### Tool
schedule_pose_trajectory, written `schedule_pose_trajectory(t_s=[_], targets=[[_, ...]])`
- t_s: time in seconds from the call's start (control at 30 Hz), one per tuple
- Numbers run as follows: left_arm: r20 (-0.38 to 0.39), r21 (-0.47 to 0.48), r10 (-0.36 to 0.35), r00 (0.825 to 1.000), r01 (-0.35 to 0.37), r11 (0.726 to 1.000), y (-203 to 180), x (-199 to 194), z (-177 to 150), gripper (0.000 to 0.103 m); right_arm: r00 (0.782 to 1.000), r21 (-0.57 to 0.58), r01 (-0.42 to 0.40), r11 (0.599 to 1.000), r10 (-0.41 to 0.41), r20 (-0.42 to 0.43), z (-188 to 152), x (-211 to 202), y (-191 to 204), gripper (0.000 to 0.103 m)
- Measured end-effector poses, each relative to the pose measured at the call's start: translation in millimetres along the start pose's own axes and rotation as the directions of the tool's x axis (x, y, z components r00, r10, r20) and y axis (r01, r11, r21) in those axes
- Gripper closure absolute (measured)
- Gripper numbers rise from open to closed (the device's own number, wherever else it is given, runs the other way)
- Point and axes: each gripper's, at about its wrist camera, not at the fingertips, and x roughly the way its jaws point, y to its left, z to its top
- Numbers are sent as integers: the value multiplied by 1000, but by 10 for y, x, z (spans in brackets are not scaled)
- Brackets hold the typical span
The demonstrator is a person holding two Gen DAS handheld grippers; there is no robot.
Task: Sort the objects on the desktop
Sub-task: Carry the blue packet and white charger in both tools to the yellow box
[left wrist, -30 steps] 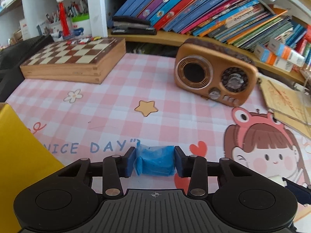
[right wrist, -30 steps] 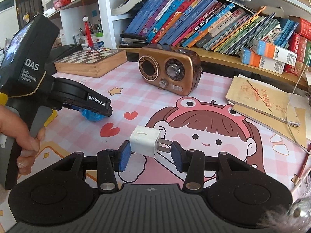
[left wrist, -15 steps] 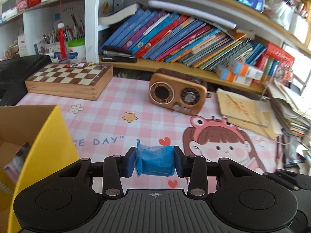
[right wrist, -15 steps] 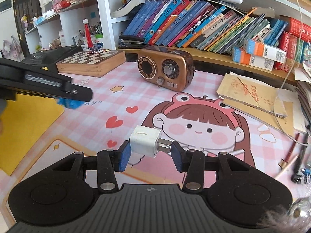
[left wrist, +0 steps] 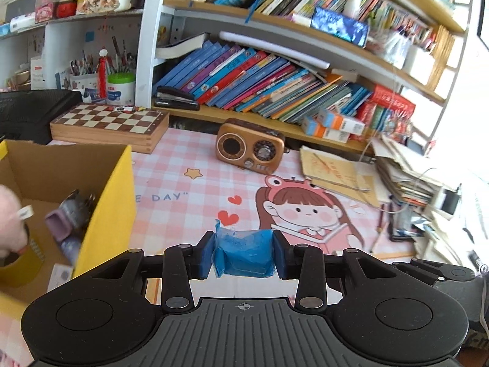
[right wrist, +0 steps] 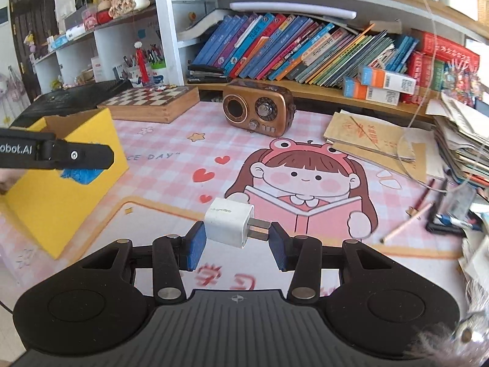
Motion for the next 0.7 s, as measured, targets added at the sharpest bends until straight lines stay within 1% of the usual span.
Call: schedule_pose_trajectory(t_s=[0.13, 0.4, 0.7], targets=[[17, -24, -30, 999, 30, 999, 102, -310, -124, 66, 1000, 12, 7, 1000, -7, 5, -102, -281, 193, 61], [20, -33, -54, 998, 55, 998, 330, -851, -455, 66, 1000, 12, 13, 1000, -13, -5, -378, -755, 668, 61], [-6, -33, -64, 998, 64, 997, 685, -1298, -806, 66, 1000, 22, 5, 1000, -5, -5, -611, -1030, 1223, 61]])
